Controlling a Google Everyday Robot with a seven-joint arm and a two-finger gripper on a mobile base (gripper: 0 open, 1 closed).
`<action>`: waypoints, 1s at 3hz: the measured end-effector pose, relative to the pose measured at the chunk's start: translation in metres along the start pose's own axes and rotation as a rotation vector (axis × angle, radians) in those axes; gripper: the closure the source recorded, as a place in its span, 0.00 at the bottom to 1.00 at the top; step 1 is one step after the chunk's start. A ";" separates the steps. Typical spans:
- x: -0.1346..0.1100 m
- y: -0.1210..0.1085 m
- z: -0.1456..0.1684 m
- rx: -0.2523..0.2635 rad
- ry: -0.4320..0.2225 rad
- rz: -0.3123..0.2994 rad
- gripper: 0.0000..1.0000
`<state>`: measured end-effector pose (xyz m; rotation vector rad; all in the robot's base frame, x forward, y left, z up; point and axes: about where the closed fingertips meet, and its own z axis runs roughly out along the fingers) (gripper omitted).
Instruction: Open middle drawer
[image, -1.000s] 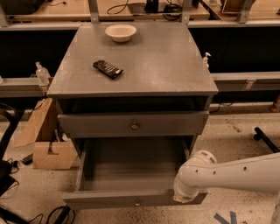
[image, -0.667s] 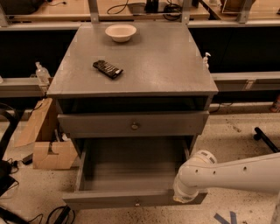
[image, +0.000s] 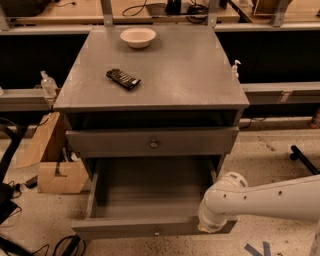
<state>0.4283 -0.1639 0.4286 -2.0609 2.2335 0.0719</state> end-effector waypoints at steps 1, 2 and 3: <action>0.000 0.000 0.000 0.000 0.000 0.000 0.16; 0.000 0.000 0.000 0.000 0.000 0.000 0.00; 0.000 0.000 0.000 0.000 0.000 0.000 0.00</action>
Offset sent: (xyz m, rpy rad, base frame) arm 0.0000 0.0000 0.0000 0.0000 0.0000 0.0000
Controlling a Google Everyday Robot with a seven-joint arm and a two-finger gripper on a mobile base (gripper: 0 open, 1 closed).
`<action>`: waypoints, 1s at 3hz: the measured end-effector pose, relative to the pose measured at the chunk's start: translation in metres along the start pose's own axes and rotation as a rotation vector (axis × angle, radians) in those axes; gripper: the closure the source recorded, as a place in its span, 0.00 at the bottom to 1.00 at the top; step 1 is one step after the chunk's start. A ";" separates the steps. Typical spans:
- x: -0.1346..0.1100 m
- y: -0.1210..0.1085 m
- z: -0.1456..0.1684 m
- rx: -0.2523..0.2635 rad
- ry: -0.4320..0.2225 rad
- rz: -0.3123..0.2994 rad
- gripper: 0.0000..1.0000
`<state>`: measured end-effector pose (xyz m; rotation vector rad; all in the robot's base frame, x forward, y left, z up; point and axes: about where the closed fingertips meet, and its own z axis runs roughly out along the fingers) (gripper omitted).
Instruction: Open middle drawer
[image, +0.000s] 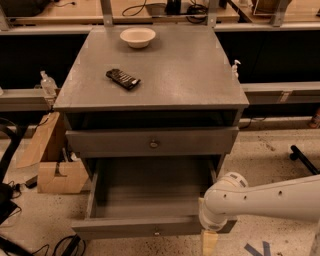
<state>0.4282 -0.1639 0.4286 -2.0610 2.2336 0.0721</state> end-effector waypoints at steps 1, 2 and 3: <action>0.000 0.001 0.001 -0.002 0.000 0.000 0.19; 0.005 0.023 0.013 -0.054 -0.014 0.052 0.41; 0.007 0.042 0.019 -0.086 -0.029 0.101 0.66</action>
Offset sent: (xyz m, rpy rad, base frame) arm -0.0580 -0.0042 -0.0354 0.0557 0.1505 -0.1281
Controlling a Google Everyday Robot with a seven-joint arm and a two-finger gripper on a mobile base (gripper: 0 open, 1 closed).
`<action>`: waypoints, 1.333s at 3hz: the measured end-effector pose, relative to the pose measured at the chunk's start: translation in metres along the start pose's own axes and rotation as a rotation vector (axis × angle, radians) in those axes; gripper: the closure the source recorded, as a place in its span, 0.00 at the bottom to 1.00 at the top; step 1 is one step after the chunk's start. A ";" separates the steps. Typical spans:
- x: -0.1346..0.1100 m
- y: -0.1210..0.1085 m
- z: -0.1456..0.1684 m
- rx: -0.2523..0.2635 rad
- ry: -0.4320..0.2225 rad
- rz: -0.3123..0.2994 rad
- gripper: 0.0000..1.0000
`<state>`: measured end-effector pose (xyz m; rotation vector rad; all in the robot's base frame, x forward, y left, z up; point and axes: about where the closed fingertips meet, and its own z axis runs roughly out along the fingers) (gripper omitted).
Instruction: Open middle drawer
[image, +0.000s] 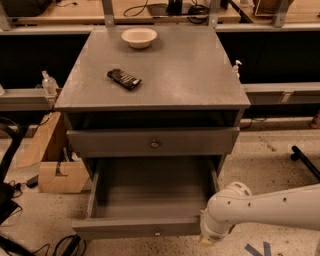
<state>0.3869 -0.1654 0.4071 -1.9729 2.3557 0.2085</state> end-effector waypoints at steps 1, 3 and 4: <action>0.000 0.000 -0.002 0.000 0.000 0.000 0.88; -0.001 -0.001 -0.002 0.000 0.000 0.000 1.00; -0.001 -0.002 -0.002 0.000 0.000 0.000 1.00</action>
Offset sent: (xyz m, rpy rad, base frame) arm -0.2153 0.0215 0.0224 -0.0515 0.2956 -0.3497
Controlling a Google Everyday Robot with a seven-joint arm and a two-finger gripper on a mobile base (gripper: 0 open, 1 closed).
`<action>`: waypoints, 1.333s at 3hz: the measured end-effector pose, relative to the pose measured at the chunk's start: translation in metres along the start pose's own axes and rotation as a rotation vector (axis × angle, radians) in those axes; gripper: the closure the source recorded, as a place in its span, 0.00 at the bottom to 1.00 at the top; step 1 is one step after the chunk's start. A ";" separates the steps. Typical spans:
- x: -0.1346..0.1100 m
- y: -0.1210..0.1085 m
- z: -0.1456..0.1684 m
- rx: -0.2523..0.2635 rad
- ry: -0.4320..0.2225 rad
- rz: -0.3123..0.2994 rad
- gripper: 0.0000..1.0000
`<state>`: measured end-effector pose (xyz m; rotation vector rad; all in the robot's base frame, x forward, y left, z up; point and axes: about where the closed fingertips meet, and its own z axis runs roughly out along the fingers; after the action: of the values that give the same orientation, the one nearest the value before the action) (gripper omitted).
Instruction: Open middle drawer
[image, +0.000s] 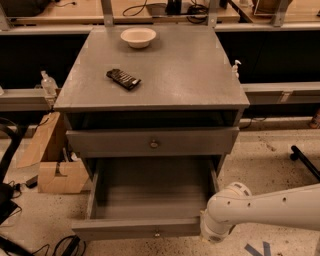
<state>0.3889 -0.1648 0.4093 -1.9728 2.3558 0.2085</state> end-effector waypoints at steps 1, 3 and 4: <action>0.000 0.000 0.000 0.000 0.000 0.000 0.83; 0.000 0.000 0.000 0.000 0.000 0.000 0.30; 0.000 0.000 0.000 0.000 0.000 0.000 0.07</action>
Offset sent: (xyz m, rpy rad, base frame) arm 0.0000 0.0000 0.0000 0.0000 0.0000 0.0000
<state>0.3893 -0.1646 0.4097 -1.9729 2.3558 0.2087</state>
